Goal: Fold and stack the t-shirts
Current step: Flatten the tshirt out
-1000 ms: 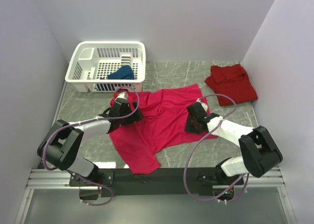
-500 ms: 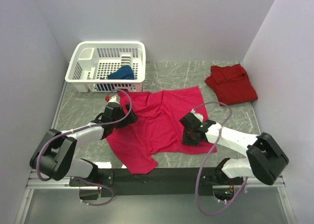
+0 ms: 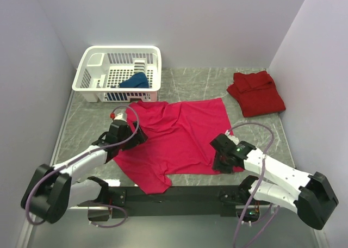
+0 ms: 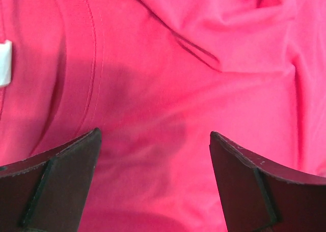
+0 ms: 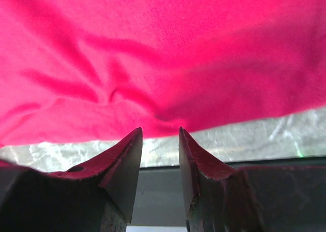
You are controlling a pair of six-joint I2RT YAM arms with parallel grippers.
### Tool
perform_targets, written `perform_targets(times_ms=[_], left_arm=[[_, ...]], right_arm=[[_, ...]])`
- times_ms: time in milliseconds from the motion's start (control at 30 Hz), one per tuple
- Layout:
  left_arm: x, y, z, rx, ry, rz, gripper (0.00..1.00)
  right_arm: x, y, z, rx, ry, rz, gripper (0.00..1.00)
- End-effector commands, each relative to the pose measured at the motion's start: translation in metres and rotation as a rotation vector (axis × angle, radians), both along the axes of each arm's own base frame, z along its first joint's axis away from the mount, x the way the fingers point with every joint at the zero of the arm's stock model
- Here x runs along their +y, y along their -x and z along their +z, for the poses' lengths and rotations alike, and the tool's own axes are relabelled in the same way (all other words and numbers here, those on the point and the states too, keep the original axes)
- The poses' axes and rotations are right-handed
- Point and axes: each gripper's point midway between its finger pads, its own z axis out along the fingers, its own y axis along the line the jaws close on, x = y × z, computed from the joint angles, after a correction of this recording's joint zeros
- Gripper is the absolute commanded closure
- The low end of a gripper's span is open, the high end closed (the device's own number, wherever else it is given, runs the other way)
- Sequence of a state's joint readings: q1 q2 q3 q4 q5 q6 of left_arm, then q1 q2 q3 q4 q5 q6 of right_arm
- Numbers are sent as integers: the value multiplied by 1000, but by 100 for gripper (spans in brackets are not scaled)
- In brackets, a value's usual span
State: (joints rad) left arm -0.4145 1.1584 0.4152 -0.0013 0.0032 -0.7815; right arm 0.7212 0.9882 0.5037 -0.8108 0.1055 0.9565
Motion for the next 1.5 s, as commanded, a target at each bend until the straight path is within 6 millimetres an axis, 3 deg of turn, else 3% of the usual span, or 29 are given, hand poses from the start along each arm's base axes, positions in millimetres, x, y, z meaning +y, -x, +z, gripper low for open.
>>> perform_targets(times_ms=[0,33,133,233,300,333,367,433,500,533,633,767,900,1000,1267,1467], left_arm=[[3,7,16,1,15,15,7],[2,4,28,-28,28,15,7],[-4,-7,52,-82,47,9,7],[-13,-25,64,-115,56,-1,7],[-22,-34,69,-129,55,-23,7],[-26,-37,60,-104,40,-32,7],[-29,-47,66,-132,22,-23,7],[-34,-53,54,-106,0,-35,7],[-43,-61,56,-126,9,-53,7],[-48,-61,50,-112,12,-69,7],[-51,-59,37,-89,4,-84,7],[-44,-45,18,-44,-16,-86,7],[-39,-26,0,3,-14,-94,7],[-36,-15,-9,31,-20,-90,7],[-27,15,-29,96,-26,-81,7],[-18,35,-30,120,-20,-68,7]], right_arm=[[-1,-16,30,-90,16,-24,58],[5,-30,49,-148,-2,-26,58],[18,-70,81,-293,-16,-14,57],[30,-114,93,-371,-35,-5,56],[34,-136,84,-364,-6,30,56],[38,-157,93,-411,-20,17,56],[38,-166,82,-392,24,42,56],[41,-193,92,-438,39,37,56],[42,-206,81,-423,68,54,56],[45,-217,85,-447,57,48,56],[44,-225,67,-422,71,48,57],[41,-212,31,-338,76,48,57],[33,-180,-5,-240,66,34,57],[28,-162,-20,-196,61,22,58],[27,-119,-36,-100,59,40,58],[16,-76,-41,-30,35,27,58]])
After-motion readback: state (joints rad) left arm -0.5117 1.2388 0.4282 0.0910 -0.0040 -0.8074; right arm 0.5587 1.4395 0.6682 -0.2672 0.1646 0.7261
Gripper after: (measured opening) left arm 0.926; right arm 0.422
